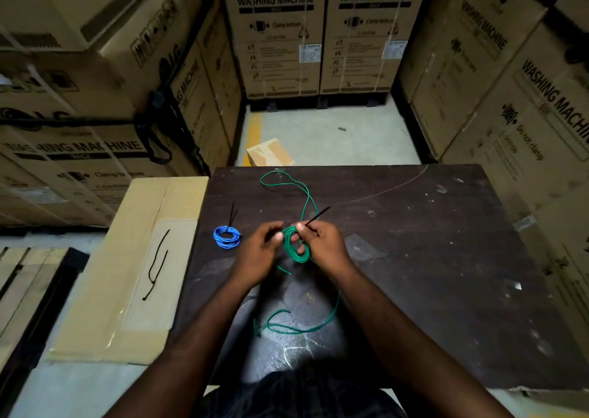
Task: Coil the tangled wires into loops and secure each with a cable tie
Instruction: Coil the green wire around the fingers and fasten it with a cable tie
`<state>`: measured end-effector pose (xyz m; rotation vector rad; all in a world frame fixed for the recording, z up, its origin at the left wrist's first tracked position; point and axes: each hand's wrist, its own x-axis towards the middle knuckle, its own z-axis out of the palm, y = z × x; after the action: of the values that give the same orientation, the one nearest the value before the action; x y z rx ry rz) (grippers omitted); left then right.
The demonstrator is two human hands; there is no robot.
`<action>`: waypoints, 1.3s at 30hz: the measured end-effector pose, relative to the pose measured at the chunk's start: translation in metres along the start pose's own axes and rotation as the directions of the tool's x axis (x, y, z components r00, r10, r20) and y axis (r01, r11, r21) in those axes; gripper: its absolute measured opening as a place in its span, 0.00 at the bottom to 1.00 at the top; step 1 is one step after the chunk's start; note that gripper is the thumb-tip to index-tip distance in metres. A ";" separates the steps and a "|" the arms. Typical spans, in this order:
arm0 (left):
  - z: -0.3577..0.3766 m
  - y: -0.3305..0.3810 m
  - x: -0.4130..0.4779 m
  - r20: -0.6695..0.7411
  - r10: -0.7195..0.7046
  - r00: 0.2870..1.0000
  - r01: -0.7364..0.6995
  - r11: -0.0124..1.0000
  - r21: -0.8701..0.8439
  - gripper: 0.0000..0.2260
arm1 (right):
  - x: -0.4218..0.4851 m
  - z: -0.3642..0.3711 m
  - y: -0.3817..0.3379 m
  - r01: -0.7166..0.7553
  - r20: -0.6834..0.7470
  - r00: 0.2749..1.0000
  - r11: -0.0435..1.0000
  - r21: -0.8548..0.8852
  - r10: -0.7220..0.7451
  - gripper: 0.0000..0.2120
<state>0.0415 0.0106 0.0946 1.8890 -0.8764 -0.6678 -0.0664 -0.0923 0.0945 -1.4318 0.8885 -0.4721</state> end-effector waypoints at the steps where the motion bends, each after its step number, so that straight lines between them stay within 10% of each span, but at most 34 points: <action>1: 0.005 -0.006 -0.003 0.031 0.003 1.000 -0.004 0.999 0.050 0.13 | 0.001 0.002 -0.001 -0.030 0.000 1.000 0.996 0.081 0.030 0.09; 14: 0.008 -0.009 -0.005 -0.115 0.170 0.979 -0.150 0.975 0.163 0.25 | -0.002 0.008 -0.013 -0.279 0.104 0.958 0.781 0.559 0.268 0.07; 22: 0.015 -0.008 -0.012 -0.070 0.058 0.996 -0.062 0.996 -0.057 0.26 | 0.000 0.009 -0.009 -0.321 0.101 0.935 0.685 0.654 0.341 0.08; 39: 0.012 -0.005 -0.007 -0.210 0.225 0.951 -0.165 0.950 0.266 0.14 | -0.005 0.016 -0.012 -0.306 0.134 0.943 0.634 0.710 0.305 0.07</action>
<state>0.0296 0.0110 0.0857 2.0152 -1.0095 -0.2104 -0.0545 -0.0796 0.1058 -0.5244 0.7903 -0.4861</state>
